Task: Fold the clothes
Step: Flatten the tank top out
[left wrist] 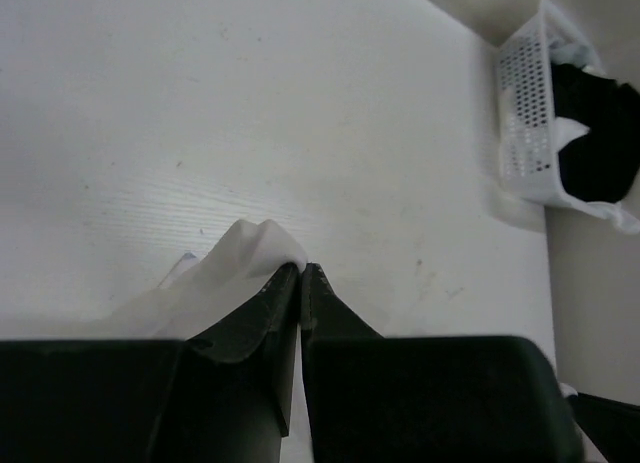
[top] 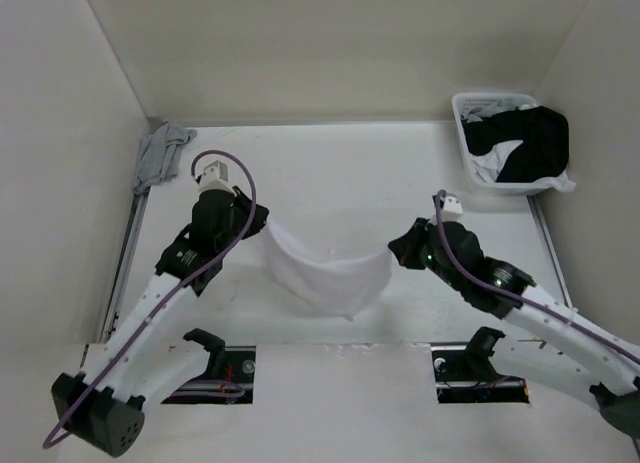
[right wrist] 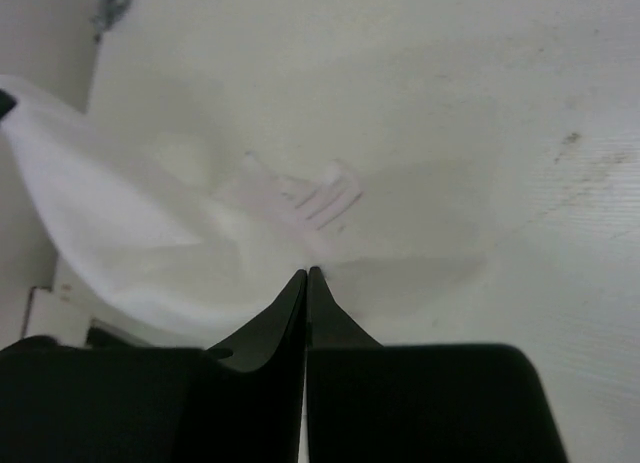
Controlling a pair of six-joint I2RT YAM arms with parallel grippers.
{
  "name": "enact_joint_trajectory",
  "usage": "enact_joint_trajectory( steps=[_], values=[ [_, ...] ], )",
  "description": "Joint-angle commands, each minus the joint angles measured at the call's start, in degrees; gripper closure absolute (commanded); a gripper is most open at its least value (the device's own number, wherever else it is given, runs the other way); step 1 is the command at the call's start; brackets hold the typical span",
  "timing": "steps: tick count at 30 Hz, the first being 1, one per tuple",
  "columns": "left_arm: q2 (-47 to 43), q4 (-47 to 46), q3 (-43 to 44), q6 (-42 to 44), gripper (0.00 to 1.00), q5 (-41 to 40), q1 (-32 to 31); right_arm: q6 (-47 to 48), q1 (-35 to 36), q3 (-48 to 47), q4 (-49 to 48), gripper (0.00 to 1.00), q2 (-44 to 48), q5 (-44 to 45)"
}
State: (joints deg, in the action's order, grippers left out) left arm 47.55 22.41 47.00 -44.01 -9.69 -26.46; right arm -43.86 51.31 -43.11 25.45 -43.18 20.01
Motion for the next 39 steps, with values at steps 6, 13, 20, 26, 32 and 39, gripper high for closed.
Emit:
enact_joint_trajectory(
  steps=[6, 13, 20, 26, 32, 39],
  values=[
    [11.5, -14.7, 8.5, -2.2, 1.00, 5.5, 6.8, 10.4, -14.3, -12.5, -20.5, 0.99, -16.8, -13.4],
    [10.9, -19.1, 20.6, 0.8, 0.98, -1.2, 3.9, 23.5, -5.1, -35.4, -13.5, 0.98, -17.0, -6.5],
    [-5.0, -26.9, -23.7, -6.5, 0.60, -5.2, 6.5, 13.6, 21.6, 6.9, -19.0, 0.92, -11.3, 8.4],
    [-8.7, -22.9, -29.3, -6.6, 0.53, -1.8, 16.1, -5.0, 24.8, 10.5, -5.9, 0.40, -18.6, 12.7],
    [12.9, -30.7, -17.0, -4.2, 0.58, -6.5, 3.1, -7.8, 0.6, 14.7, -16.3, 0.87, -8.9, 7.6],
    [47.2, -29.5, 15.0, 8.8, 0.60, -9.1, -8.3, -5.4, -25.1, 15.1, -27.9, 0.78, -13.9, -2.4]
  ],
)
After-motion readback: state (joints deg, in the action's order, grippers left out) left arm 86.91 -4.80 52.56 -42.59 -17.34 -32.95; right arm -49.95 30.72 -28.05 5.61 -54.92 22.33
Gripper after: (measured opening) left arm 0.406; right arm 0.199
